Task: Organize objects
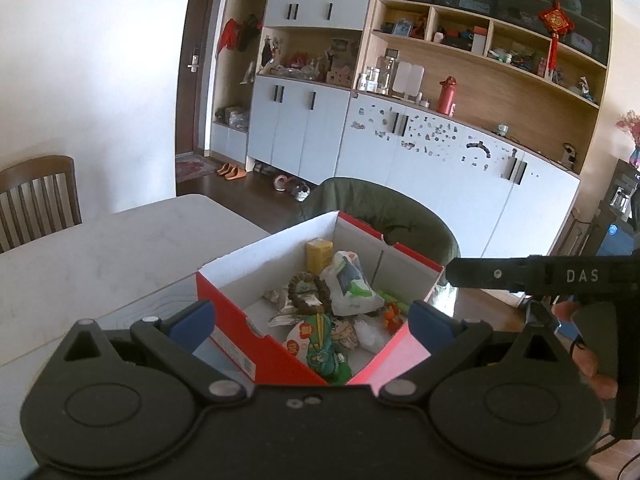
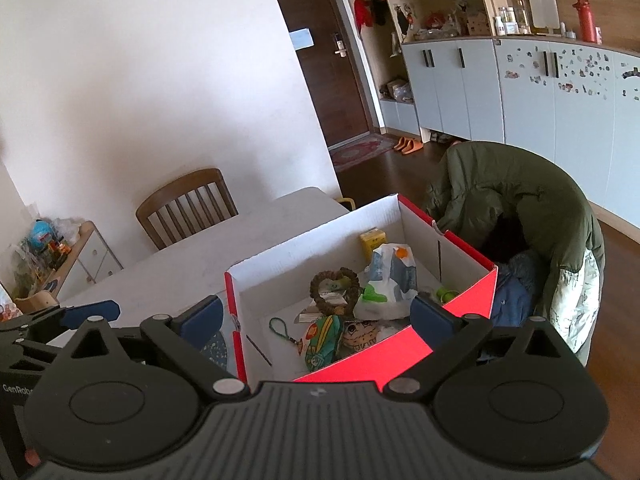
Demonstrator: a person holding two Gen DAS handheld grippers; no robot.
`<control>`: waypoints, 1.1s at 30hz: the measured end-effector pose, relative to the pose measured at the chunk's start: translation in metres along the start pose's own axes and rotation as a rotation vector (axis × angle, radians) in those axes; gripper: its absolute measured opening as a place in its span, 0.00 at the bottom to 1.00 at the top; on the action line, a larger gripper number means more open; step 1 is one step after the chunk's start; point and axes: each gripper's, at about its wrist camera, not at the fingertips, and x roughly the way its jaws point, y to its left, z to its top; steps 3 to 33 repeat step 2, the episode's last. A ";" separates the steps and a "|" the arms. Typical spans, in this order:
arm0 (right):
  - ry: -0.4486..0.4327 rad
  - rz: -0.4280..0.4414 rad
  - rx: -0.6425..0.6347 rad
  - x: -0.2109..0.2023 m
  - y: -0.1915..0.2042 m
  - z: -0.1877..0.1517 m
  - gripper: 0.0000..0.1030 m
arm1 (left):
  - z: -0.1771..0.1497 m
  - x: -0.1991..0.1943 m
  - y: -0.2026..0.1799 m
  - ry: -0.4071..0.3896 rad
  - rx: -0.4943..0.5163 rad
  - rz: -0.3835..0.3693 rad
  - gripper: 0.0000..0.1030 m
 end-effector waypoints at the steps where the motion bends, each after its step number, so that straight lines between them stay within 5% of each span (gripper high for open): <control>1: 0.001 0.000 -0.003 0.000 0.000 0.000 0.98 | 0.001 0.000 0.000 0.001 -0.001 0.002 1.00; 33: 0.001 0.000 -0.005 0.000 0.001 0.000 0.98 | 0.000 0.000 0.001 0.002 -0.002 0.003 1.00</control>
